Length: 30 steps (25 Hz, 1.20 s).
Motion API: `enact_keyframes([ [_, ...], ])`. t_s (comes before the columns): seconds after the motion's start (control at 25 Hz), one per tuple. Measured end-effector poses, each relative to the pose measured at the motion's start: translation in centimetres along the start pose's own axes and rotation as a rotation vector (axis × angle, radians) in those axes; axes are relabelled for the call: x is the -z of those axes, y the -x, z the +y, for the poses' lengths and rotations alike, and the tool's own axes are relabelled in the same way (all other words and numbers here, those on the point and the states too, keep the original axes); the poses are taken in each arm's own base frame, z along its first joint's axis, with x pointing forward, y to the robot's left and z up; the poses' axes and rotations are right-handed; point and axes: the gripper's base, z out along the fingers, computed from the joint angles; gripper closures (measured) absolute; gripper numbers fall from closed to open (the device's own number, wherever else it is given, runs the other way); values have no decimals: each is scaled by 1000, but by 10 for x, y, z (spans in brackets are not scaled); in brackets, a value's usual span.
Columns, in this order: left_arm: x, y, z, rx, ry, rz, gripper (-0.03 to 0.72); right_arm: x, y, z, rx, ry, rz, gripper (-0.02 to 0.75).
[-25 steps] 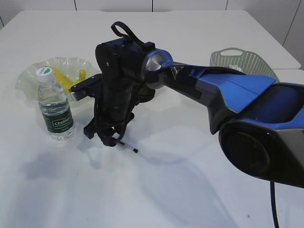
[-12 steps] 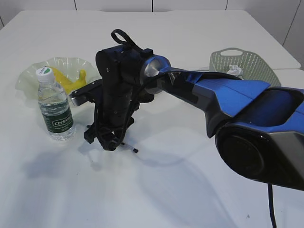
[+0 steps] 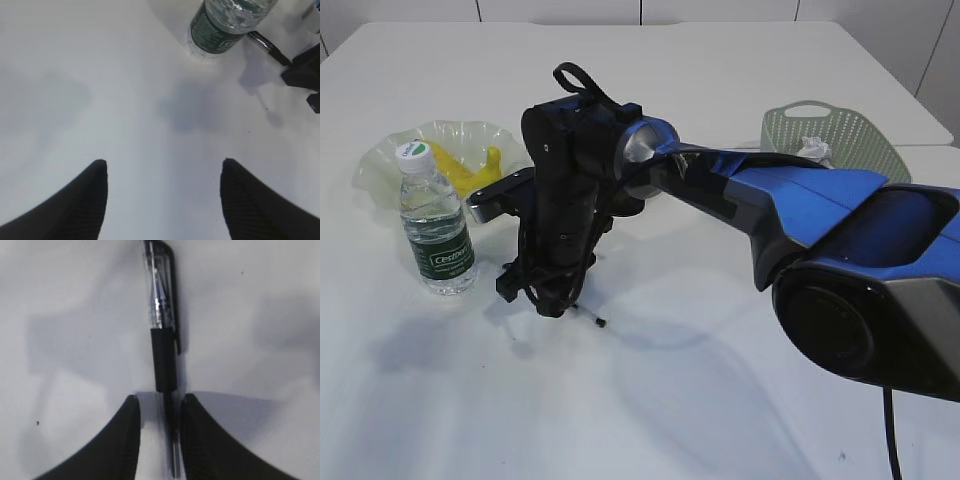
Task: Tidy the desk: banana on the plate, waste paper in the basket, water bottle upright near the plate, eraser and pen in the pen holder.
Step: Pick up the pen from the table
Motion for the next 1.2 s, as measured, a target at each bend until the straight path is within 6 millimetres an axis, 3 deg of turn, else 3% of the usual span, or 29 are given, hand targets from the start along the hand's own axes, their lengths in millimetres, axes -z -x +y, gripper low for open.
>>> enact_keyframes([
  [0.2, 0, 0, 0, 0, 0, 0, 193, 0, 0, 0, -2, 0, -2, 657],
  [0.32, 0, 0, 0, 0, 0, 0, 193, 0, 0, 0, -3, -2, -2, 689],
  [0.8, 0, -2, 0, -1, 4, 20, 193, 11, 8, -1, -20, -18, -52, 695],
  [1.2, 0, -2, 1, -3, 6, 24, 193, 45, 6, 2, -68, -24, -77, 696],
])
